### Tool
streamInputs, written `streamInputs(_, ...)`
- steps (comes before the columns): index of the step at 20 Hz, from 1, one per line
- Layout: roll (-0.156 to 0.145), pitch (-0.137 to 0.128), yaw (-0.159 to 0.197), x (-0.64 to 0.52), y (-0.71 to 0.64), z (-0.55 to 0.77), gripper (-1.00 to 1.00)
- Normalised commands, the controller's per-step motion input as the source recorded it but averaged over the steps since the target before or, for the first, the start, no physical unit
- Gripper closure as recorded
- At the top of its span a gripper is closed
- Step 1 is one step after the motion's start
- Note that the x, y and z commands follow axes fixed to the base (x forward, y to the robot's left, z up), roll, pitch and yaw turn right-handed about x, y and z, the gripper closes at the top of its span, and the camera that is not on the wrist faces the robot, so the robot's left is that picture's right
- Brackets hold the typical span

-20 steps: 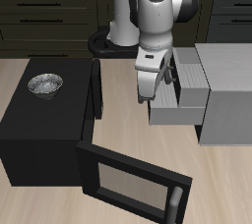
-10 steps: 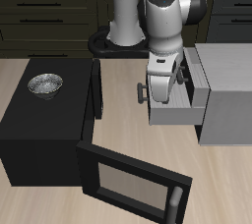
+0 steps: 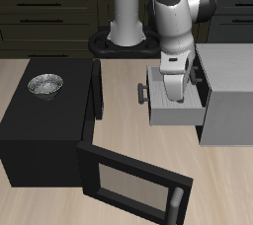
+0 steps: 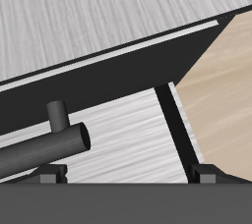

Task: Close the top drawer of the white cabinet

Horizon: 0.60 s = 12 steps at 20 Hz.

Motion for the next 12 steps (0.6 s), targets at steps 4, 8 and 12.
streamInputs(4, 0.028, -0.048, -0.009, -0.01, 0.15, 0.07, -1.00)
streamInputs(8, 0.023, -0.023, -0.014, -0.04, 0.09, 0.03, -1.00)
streamInputs(12, -0.004, -0.003, -0.030, -0.03, -0.08, 0.15, -1.00)
